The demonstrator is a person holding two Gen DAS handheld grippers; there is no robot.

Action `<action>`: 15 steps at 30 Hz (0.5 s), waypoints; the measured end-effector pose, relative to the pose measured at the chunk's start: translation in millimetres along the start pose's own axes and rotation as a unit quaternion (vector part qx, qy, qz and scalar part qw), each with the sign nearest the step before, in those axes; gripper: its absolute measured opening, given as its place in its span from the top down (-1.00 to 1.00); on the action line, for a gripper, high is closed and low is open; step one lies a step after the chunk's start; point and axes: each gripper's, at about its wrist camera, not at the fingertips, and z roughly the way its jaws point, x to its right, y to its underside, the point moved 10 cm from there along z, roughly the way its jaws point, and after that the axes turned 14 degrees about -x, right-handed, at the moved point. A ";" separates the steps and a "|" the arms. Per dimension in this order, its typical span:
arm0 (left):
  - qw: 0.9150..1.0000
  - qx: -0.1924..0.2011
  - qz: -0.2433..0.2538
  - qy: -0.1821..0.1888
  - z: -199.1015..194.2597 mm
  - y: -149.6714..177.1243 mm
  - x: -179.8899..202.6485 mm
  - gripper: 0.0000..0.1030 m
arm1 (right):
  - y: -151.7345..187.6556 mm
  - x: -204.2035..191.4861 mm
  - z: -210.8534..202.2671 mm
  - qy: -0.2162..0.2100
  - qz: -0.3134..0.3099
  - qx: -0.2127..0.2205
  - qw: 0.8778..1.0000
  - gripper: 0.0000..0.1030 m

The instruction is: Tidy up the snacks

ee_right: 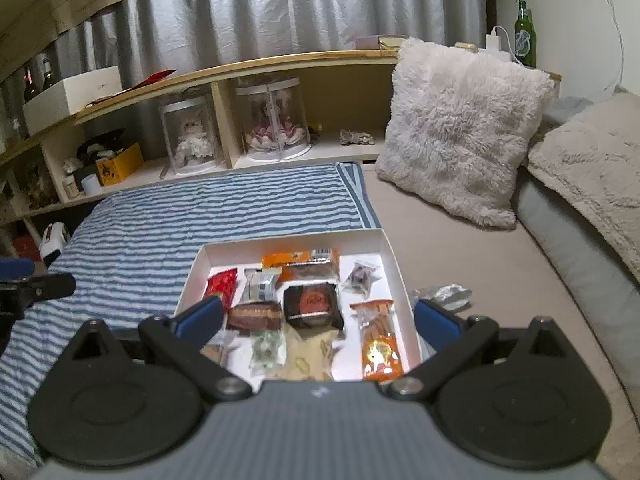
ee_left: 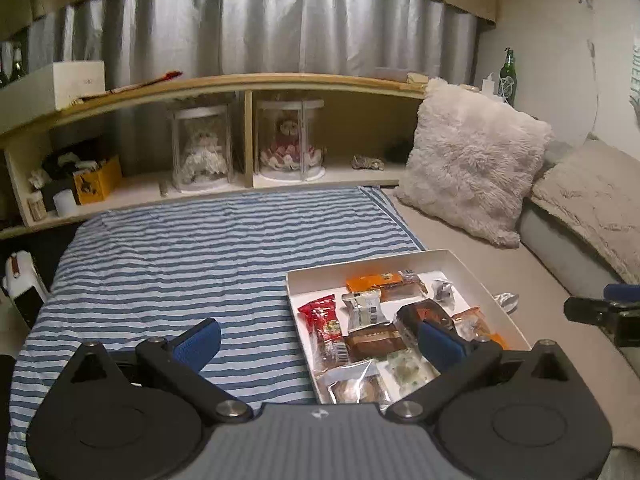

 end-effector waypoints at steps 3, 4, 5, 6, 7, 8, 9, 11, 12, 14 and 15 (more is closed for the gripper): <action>1.000 0.012 0.005 -0.018 -6.4 10.9 1.6 -1.00 | 11.9 -4.8 -8.3 0.002 -0.006 0.004 1.000 -0.99; 1.000 0.014 0.007 -0.020 -8.0 14.0 2.2 -1.00 | 14.3 -6.6 -9.3 0.002 -0.008 0.005 1.000 -0.99; 1.000 0.014 0.008 -0.018 -9.3 17.3 3.4 -1.00 | 18.4 -8.8 -11.2 0.003 -0.010 0.005 1.000 -0.99; 1.000 0.014 0.008 -0.014 -10.1 19.8 4.0 -1.00 | 22.7 -11.2 -12.3 0.004 -0.014 0.005 1.000 -0.99; 1.000 0.015 0.009 -0.011 -11.1 22.3 4.5 -1.00 | 26.1 -12.9 -13.0 0.006 -0.016 0.005 1.000 -0.99; 1.000 0.016 0.008 -0.009 -12.2 24.8 4.9 -1.00 | 29.6 -14.9 -13.3 0.008 -0.019 0.005 1.000 -0.99; 1.000 0.019 0.008 -0.008 -13.4 27.5 4.6 -1.00 | 33.9 -17.5 -13.6 0.010 -0.021 0.006 1.000 -0.99; 1.000 0.022 0.006 -0.009 -14.9 33.0 4.1 -1.00 | 39.5 -21.4 -14.1 0.013 -0.026 0.009 1.000 -0.99; 1.000 0.023 0.005 -0.009 -15.5 36.4 3.5 -1.00 | 42.8 -23.7 -14.6 0.017 -0.030 0.010 0.999 -0.99; 1.000 0.023 0.002 -0.009 -15.8 41.4 1.9 -1.00 | 46.6 -24.8 -15.6 0.025 -0.036 0.016 0.999 -0.99; 1.000 0.023 0.001 -0.010 -15.8 43.9 0.7 -1.00 | 48.2 -25.4 -15.0 0.028 -0.038 0.019 0.999 -0.99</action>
